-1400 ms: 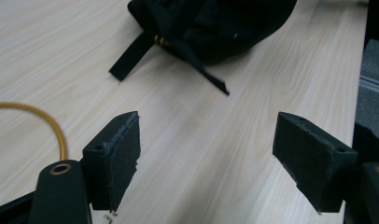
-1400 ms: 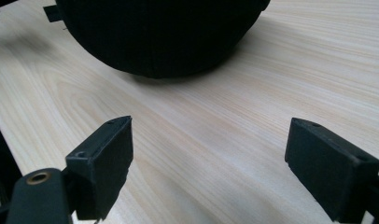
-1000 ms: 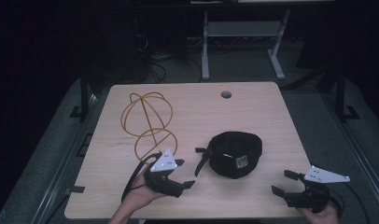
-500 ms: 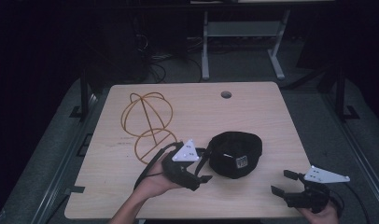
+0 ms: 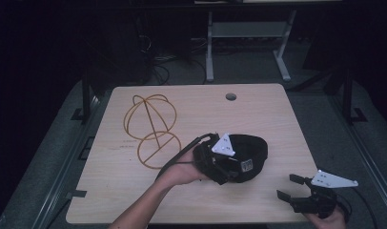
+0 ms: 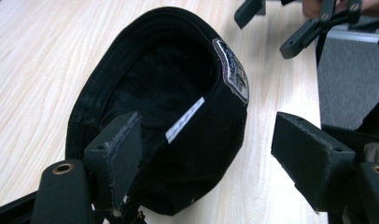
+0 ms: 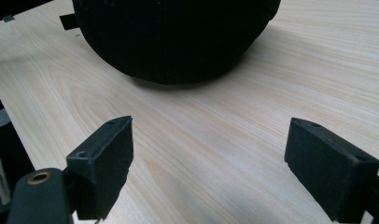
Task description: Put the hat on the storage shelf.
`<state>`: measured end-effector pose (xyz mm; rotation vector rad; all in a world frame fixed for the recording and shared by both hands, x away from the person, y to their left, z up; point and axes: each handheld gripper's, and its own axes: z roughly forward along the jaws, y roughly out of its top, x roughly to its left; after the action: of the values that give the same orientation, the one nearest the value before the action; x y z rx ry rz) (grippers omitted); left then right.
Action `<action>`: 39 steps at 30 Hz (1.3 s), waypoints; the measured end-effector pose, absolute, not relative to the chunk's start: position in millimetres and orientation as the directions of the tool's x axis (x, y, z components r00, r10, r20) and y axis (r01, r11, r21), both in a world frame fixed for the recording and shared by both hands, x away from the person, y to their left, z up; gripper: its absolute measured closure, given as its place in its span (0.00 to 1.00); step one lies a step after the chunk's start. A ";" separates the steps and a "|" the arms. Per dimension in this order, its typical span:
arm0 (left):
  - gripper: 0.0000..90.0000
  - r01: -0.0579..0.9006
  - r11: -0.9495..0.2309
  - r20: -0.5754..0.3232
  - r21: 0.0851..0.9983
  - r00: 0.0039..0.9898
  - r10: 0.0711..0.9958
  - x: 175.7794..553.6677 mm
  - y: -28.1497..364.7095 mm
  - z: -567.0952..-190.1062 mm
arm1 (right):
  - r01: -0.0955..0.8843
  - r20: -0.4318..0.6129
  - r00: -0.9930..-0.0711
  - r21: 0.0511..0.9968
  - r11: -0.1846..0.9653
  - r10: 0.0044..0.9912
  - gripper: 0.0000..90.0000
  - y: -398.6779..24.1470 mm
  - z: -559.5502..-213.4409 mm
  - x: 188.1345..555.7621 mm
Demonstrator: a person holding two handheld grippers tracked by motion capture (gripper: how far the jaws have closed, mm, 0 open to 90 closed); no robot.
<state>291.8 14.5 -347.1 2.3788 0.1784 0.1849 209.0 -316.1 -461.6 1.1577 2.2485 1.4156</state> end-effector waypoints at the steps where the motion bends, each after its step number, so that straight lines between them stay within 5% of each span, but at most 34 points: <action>1: 0.27 0.076 -0.731 0.079 0.678 0.981 0.175 293.0 10.9 -347.7 | 0.492 0.196 -0.656 0.843 0.216 0.729 0.17 -316.4 -461.4 209.0; 7: 0.30 0.054 -0.773 0.084 0.632 0.987 0.137 296.6 -2.8 -354.0 | 0.491 0.198 -0.658 0.844 0.215 0.727 0.17 -316.2 -461.0 209.1; 11: 0.46 0.056 -0.791 0.070 0.609 0.990 0.124 301.8 -8.0 -360.5 | 0.490 0.200 -0.659 0.845 0.213 0.725 0.17 -315.5 -462.1 209.3; 22: 0.66 0.046 -0.819 0.041 0.572 0.996 0.085 305.9 -17.0 -368.8 | 0.475 0.186 -0.668 0.852 0.220 0.720 0.17 -315.1 -462.7 209.3; 26: 0.84 0.041 -0.823 0.028 0.566 0.997 0.068 311.8 -18.2 -373.2 | 0.471 0.184 -0.668 0.855 0.219 0.721 0.18 -315.5 -462.8 207.8; 39: 0.89 0.071 -0.795 -0.008 0.602 0.997 0.083 323.2 -19.8 -365.3 | 0.456 0.199 -0.680 0.868 0.195 0.705 0.19 -316.2 -461.0 209.1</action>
<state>323.2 -19.8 -365.3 2.4931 0.1066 0.0246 209.1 -316.2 -461.0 1.1102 2.2266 1.4809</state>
